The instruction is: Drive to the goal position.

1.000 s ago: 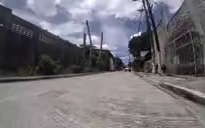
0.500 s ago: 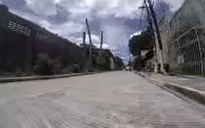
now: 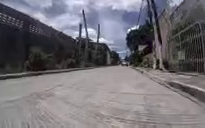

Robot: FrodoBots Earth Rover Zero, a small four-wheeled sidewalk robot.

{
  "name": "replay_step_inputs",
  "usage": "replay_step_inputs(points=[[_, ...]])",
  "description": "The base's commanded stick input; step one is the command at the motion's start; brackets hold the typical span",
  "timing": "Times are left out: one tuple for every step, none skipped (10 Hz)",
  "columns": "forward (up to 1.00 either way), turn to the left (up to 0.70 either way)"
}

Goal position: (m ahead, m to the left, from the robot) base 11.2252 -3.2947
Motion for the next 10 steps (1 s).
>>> replay_step_inputs(points=[[0.70,0.00],[0.70,0.00],[0.70,0.00],[0.70,0.00],[0.70,0.00],[0.70,0.00],[0.70,0.00],[0.70,0.00],[0.70,0.00],[0.70,0.00]])
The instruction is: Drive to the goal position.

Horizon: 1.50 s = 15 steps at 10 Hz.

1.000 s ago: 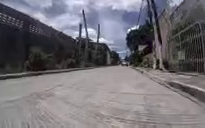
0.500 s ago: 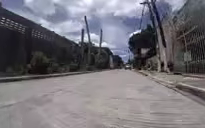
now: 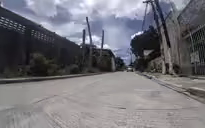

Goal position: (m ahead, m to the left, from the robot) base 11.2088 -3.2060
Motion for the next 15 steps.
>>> replay_step_inputs(points=[[0.70,0.00],[0.70,0.00],[0.70,0.00],[0.70,0.00],[0.70,0.00],[0.70,0.00],[0.70,0.00],[0.70,0.00],[0.70,0.00],[0.70,0.00],[0.70,0.00],[0.70,0.00],[0.70,0.00],[0.70,0.00],[0.70,0.00]])
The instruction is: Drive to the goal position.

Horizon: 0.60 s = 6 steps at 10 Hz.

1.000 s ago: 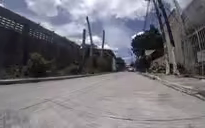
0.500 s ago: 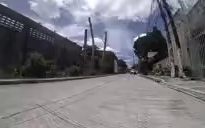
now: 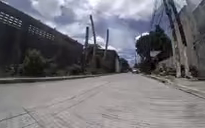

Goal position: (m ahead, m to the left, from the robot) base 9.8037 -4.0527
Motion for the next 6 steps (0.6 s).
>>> replay_step_inputs(points=[[0.70,0.00],[0.70,0.00],[0.70,0.00],[0.70,0.00],[0.70,0.00],[0.70,0.00]])
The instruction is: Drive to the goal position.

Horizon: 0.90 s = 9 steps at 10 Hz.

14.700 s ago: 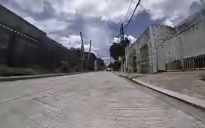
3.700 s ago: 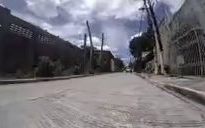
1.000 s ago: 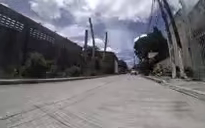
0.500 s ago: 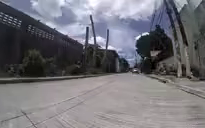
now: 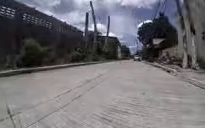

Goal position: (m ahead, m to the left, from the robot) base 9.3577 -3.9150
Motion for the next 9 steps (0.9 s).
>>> replay_step_inputs(points=[[0.70,0.00],[0.70,0.00],[0.70,-0.13],[0.70,-0.26],[0.70,-0.35],[0.70,-0.35],[0.70,-0.35],[0.70,-0.27],[0.70,-0.18]])
